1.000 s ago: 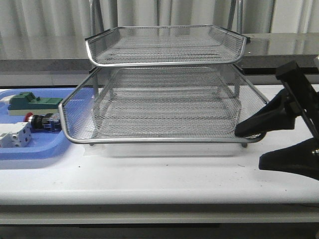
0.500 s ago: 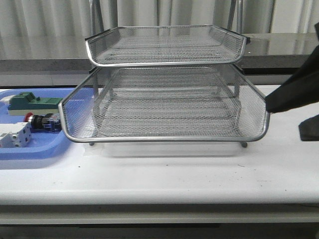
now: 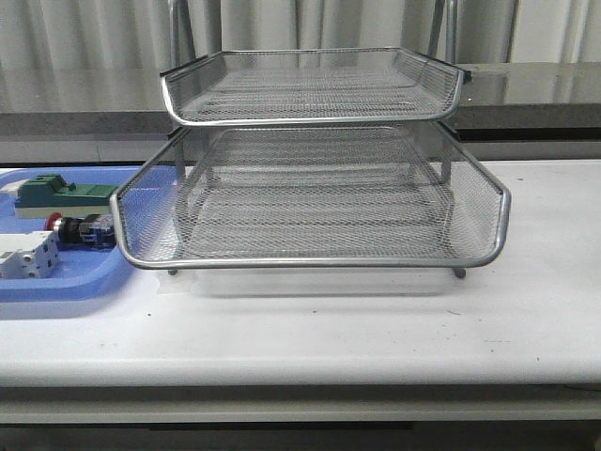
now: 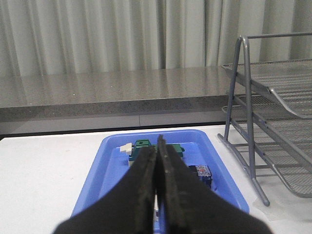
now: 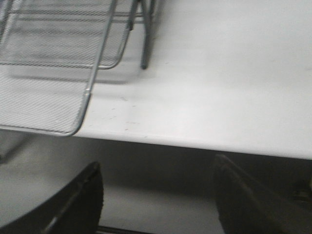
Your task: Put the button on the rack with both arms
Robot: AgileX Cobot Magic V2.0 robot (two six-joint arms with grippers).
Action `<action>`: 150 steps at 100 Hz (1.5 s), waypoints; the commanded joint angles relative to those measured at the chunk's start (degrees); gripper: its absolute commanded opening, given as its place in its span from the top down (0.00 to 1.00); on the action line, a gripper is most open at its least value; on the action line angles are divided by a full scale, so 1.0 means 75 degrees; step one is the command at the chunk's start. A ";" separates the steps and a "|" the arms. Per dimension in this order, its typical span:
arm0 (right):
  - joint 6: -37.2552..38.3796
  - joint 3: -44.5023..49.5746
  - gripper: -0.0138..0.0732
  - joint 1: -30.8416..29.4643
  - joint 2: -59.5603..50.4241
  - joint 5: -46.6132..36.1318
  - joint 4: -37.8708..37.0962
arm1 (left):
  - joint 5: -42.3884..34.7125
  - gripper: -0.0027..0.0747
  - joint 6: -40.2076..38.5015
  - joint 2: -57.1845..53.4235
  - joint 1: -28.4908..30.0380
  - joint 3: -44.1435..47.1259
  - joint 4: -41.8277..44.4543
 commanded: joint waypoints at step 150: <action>0.0214 -0.0279 0.92 -0.0021 -0.1435 0.0659 -0.0707 | -0.0609 0.99 -0.0083 -0.0241 0.0020 0.0361 -0.0068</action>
